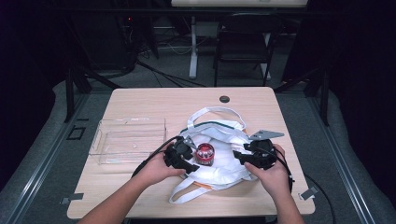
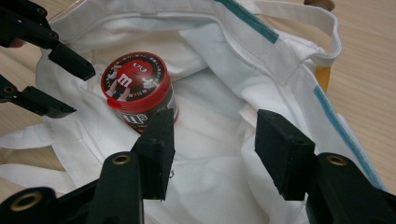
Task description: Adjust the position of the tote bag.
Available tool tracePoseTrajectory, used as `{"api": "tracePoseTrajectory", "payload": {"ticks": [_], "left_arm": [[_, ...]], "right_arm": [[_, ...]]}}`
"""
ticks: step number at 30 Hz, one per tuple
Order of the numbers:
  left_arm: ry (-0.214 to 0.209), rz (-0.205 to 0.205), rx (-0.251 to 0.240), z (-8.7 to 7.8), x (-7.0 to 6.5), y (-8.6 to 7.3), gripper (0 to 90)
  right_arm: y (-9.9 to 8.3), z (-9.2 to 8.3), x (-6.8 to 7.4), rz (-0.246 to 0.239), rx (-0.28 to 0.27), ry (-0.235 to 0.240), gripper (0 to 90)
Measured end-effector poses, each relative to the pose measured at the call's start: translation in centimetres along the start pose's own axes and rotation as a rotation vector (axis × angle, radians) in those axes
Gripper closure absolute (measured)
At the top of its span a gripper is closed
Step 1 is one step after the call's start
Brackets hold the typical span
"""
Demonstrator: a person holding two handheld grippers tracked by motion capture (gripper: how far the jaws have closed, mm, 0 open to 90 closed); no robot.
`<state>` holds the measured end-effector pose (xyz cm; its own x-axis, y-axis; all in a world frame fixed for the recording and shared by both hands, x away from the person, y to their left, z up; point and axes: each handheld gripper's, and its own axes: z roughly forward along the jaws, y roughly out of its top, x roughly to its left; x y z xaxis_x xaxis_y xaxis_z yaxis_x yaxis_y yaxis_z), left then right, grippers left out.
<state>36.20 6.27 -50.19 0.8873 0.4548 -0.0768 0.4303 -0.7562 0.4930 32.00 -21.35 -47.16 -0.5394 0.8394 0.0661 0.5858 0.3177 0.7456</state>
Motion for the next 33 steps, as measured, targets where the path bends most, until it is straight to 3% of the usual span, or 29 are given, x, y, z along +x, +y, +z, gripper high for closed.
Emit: {"api": "tracePoseTrajectory", "payload": {"ticks": [6, 8, 14, 19, 21, 22, 33], "left_arm": [[0.022, -0.013, -0.008, -0.7, 0.1, 0.9, 41.7], [0.040, 0.005, -0.005, -0.8, 0.1, 1.5, 39.8], [0.043, 0.012, 0.007, -0.6, 0.3, 2.7, 38.5], [0.048, 0.014, 0.017, -0.5, 0.2, 3.4, 37.6], [0.028, 0.007, 0.015, -0.4, 0.2, 3.7, 38.7], [0.037, -0.007, 0.047, -0.3, 0.2, 4.0, 38.7], [0.066, -0.009, 0.085, 0.7, 0.5, 5.4, 26.9]], "right_arm": [[0.1, 0.0, 0.0, -0.025, -0.007, -0.019, 44.5], [0.0, 0.1, 0.1, -0.033, -0.011, -0.031, 44.4], [0.0, 0.2, 0.3, -0.062, 0.003, -0.048, 47.8], [0.1, 0.2, 0.4, -0.066, -0.025, -0.037, 48.7], [0.1, 0.2, 0.4, -0.075, -0.028, -0.035, 48.0], [0.1, 0.1, 0.3, -0.082, -0.024, -0.042, 47.7], [0.1, 0.1, 0.2, -0.067, -0.018, -0.059, 42.3]]}}
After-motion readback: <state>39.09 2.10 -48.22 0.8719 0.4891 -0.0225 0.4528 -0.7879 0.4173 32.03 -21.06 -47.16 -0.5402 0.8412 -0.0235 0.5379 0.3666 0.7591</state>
